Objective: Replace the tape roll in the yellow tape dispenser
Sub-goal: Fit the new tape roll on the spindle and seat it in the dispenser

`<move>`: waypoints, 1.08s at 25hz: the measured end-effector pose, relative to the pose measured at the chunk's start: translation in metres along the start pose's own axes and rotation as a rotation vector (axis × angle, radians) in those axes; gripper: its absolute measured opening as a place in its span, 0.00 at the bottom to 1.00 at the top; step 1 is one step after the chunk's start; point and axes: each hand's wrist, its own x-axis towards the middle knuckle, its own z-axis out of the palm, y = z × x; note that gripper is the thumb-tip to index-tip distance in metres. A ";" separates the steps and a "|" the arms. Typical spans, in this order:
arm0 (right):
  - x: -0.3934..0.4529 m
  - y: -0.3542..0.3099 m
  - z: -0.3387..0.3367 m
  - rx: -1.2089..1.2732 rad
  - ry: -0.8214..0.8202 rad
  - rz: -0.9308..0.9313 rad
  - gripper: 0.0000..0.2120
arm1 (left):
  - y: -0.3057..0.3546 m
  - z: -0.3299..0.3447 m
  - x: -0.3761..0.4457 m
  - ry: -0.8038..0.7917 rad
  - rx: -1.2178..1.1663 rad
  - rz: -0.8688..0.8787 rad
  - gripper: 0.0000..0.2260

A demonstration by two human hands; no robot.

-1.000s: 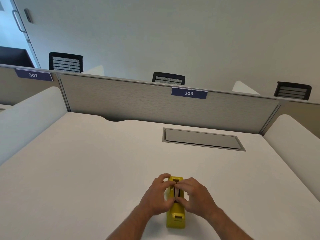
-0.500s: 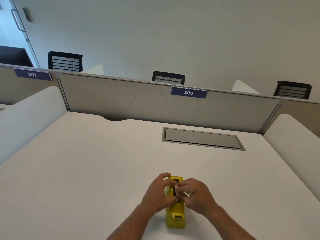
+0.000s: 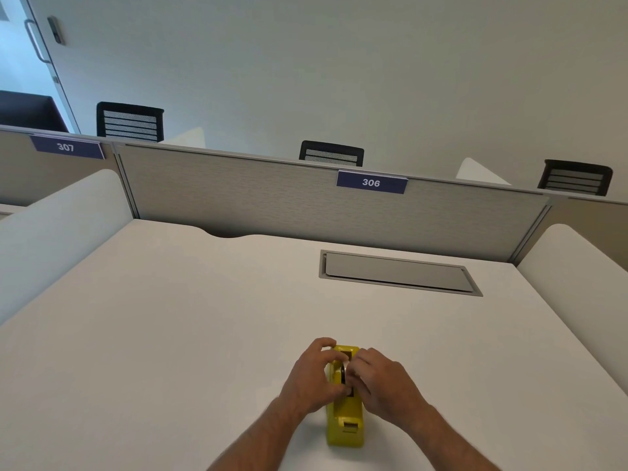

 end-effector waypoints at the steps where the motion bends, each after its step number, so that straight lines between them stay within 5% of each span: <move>1: 0.000 0.000 -0.001 0.003 -0.005 0.006 0.07 | 0.002 -0.001 0.000 -0.001 -0.001 -0.007 0.23; 6: -0.002 0.001 0.005 0.013 -0.011 0.059 0.10 | -0.002 -0.007 -0.003 -0.094 0.005 -0.009 0.32; 11: -0.009 -0.005 0.009 0.007 -0.015 0.122 0.05 | -0.008 -0.018 -0.009 -0.223 0.269 0.077 0.45; 27: -0.031 -0.033 0.000 0.074 -0.111 0.215 0.04 | 0.003 -0.021 -0.005 -0.253 0.429 0.033 0.46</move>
